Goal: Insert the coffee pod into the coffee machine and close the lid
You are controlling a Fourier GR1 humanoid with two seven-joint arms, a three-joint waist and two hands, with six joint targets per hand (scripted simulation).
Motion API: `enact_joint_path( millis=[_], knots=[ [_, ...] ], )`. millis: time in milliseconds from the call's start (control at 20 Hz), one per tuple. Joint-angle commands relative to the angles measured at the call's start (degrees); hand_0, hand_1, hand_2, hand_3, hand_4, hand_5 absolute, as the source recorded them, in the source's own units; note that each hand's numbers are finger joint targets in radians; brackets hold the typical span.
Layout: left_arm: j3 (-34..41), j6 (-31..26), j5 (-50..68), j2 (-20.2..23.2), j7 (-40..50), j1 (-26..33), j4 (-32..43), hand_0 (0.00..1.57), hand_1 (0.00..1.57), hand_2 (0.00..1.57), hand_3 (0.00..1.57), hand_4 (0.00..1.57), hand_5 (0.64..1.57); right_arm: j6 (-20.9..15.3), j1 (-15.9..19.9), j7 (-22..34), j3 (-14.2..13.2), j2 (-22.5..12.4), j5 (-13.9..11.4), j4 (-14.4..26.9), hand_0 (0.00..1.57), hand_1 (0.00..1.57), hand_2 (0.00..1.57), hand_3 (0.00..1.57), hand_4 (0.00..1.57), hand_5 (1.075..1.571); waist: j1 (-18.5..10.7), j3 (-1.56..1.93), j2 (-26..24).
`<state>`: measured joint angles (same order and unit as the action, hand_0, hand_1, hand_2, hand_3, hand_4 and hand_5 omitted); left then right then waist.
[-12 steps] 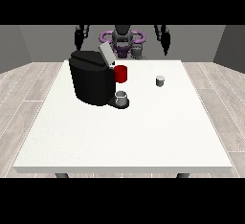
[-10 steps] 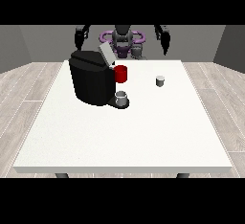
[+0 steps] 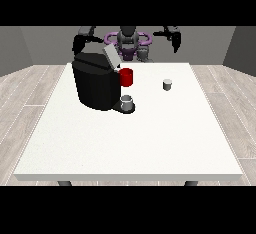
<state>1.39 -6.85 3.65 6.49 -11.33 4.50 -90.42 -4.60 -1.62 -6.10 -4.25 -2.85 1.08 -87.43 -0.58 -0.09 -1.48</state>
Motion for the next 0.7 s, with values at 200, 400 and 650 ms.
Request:
enact_joint_path(
  millis=[200,400,650],
  knots=[
    [2.33,-0.58,-6.70,6.92,-0.19,-4.25,3.29,0.00,0.00,0.00,0.00,0.00,1.571,-3.14,1.71,-0.58,1.08,2.38,-0.76,-0.66,0.00,0.00,0.00,0.00,0.16,1.571,2.09,0.08,1.56],
    [5.54,-0.58,-6.66,10.15,6.56,-11.59,6.86,0.00,0.00,0.00,0.00,0.00,1.571,-1.52,2.61,0.15,2.71,2.78,0.30,-1.34,0.00,0.00,0.00,0.00,0.17,1.571,5.19,0.09,3.75],
    [8.35,-2.70,-4.55,11.90,8.95,-18.42,15.69,0.00,0.00,0.00,0.00,0.00,1.571,-0.80,4.03,0.75,4.08,1.67,-0.08,-3.58,0.00,0.00,0.00,0.00,0.23,1.571,8.46,0.08,6.12]
  ],
)
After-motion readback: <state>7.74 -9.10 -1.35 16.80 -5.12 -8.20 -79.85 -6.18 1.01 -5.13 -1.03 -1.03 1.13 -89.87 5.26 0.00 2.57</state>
